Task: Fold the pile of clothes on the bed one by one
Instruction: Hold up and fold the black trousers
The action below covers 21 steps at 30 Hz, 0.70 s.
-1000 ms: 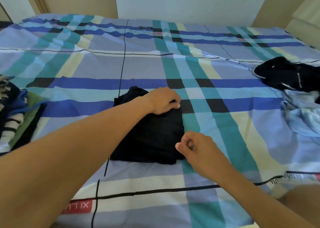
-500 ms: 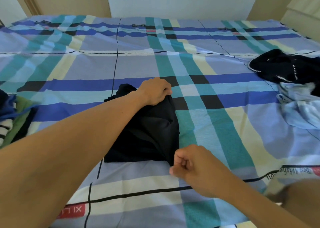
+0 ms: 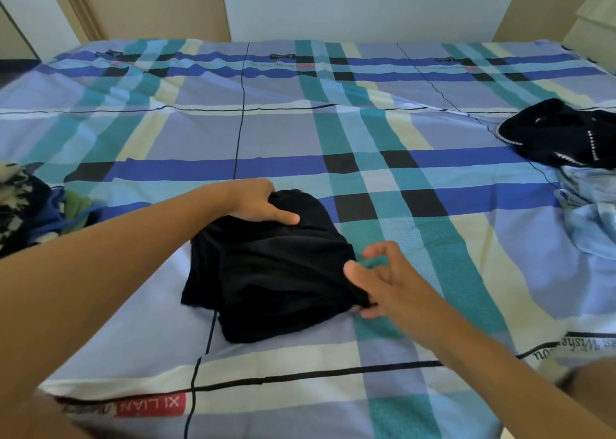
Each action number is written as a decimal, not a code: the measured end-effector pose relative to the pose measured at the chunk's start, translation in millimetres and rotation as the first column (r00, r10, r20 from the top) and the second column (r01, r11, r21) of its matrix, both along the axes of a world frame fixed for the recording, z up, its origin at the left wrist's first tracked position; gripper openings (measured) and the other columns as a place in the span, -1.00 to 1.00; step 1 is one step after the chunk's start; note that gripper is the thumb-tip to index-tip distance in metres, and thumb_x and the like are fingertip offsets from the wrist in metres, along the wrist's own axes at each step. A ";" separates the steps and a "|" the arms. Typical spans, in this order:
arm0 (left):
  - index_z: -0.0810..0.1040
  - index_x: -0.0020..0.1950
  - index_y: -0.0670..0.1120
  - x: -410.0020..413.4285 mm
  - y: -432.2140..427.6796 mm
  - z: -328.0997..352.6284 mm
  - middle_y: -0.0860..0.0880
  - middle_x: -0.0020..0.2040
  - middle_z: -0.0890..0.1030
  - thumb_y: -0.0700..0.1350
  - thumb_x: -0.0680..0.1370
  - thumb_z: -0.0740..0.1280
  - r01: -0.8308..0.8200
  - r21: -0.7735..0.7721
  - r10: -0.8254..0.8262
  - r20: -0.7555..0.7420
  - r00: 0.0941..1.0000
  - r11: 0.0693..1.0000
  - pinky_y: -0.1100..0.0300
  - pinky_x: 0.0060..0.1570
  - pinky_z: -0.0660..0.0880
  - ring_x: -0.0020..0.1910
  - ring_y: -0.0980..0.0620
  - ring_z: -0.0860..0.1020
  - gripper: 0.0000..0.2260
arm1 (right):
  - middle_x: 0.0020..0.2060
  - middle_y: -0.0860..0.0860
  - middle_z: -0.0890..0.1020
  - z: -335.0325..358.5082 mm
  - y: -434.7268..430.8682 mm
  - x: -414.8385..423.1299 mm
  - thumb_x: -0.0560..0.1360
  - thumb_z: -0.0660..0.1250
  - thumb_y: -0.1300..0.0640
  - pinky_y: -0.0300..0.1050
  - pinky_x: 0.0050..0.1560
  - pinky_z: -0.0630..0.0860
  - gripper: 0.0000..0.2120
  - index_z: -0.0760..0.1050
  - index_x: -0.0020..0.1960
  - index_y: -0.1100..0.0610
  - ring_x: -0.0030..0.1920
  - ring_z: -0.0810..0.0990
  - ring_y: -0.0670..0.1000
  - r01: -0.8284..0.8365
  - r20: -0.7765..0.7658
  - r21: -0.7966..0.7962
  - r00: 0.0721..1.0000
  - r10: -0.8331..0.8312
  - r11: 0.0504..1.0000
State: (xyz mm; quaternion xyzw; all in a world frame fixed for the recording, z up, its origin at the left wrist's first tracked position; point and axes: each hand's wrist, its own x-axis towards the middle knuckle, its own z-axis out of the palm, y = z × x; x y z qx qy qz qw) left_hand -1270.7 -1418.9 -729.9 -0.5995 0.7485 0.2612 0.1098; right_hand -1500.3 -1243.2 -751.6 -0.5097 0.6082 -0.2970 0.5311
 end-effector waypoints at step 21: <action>0.58 0.29 -0.09 144.8 140.0 134.0 -0.10 0.15 0.69 -0.15 0.37 0.56 -0.536 0.317 0.520 -0.806 0.283 0.782 -0.07 0.16 0.58 0.13 -0.12 0.66 -0.50 | 0.13 0.01 0.70 80.3 -49.8 138.5 0.26 0.47 -0.03 -0.07 -0.08 0.66 -0.55 0.69 0.14 0.03 0.11 0.70 0.02 -0.164 0.806 -0.044 0.577 0.132 0.986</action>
